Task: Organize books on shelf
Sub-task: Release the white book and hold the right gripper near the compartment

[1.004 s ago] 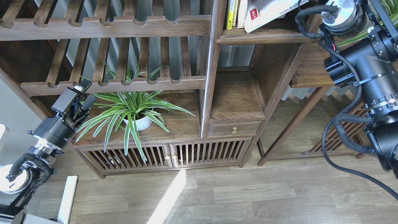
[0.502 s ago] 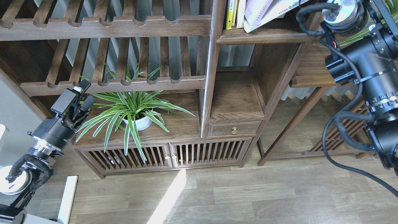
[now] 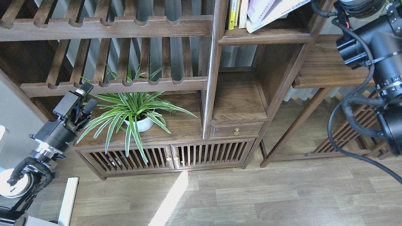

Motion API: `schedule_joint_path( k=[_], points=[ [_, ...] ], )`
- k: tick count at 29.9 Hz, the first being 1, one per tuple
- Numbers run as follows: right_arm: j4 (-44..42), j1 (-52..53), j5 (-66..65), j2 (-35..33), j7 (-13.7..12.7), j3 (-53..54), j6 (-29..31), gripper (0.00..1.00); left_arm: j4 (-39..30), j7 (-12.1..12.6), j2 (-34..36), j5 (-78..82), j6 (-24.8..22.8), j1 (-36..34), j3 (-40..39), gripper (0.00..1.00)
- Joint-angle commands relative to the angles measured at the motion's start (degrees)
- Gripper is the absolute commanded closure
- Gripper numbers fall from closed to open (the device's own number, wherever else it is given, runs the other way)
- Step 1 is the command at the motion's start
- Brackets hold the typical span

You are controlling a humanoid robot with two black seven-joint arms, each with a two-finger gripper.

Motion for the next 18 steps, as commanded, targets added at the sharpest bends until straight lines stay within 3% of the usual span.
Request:
schedule_joint_path(
  k=[1,9,18],
  points=[
    [-1.83,1.69,0.08,-0.05,0.00,0.07,-0.03,0.34,-0.08,0.08,-0.16,0.08,0.00,0.00,0.05,0.02],
    [-0.35,2.05,0.25,0.04,0.00,0.69,-0.03,0.25,-0.17,0.08,-0.16,0.17,0.00,-0.08,0.05,0.02],
    [7.74,-3.39,0.60,-0.84,0.00,1.30,-0.03,0.15,-0.43,0.08,-0.34,0.17,0.00,-0.43,0.23,0.02]
  ],
)
